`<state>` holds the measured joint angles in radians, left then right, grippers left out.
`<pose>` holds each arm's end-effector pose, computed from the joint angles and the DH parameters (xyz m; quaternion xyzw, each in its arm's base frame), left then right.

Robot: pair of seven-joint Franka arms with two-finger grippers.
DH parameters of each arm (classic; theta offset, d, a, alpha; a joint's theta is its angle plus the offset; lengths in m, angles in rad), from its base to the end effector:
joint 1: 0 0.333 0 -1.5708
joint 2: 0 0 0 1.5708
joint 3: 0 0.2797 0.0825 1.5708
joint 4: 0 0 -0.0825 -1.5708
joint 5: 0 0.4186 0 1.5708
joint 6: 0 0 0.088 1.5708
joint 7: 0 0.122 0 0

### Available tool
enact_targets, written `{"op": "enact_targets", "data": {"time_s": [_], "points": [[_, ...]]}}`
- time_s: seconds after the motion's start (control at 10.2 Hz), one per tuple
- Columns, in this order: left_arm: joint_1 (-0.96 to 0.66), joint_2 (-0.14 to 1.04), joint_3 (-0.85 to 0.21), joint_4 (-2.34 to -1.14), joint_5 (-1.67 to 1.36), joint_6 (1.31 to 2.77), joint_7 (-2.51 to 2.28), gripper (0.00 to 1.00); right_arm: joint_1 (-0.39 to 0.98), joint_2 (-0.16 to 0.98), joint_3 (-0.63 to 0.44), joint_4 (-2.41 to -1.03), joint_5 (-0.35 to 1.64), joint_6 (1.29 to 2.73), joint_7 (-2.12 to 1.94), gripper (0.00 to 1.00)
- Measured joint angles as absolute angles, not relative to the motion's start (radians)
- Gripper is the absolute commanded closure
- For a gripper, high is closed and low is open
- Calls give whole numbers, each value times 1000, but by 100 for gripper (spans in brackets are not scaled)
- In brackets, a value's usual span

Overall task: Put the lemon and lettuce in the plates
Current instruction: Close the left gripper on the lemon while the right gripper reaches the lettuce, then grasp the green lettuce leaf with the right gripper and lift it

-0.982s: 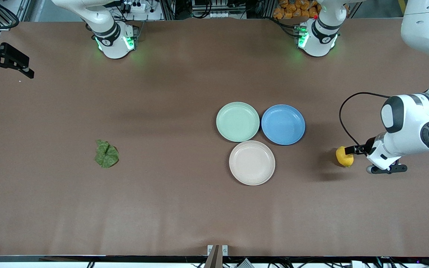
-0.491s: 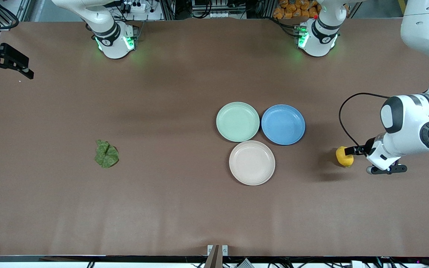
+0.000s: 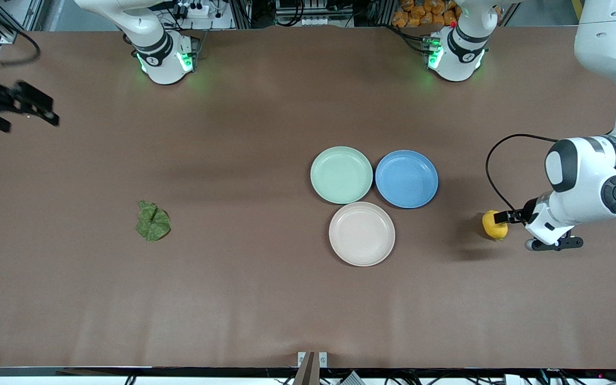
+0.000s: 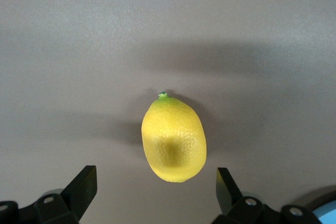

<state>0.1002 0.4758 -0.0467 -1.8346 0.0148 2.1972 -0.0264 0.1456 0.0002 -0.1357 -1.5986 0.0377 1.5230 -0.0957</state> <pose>0.6390 0.0352 0.1918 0.9977 0.0372 -0.0562 0.0058 0.5817 0.0105 0.5552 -0.9977 -0.0529 0.0370 0.0204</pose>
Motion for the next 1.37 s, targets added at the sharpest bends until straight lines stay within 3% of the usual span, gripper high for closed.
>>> {"op": "enact_targets", "data": {"time_s": [0.39,0.88,1.28,1.37], "points": [[100,482,-47,-1845,15,2230,-31,0,146,228,-135,-1865,38,1939,-81,0],[99,501,-47,-1900,15,2326,-100,0,149,484,-133,-1878,38,2213,-52,4],[99,542,-48,-1902,15,2392,-103,0,147,581,-134,-1894,39,2303,-47,21],[98,549,-49,-1902,15,2396,-103,0,147,584,-134,-1915,39,2334,-46,34]]}}
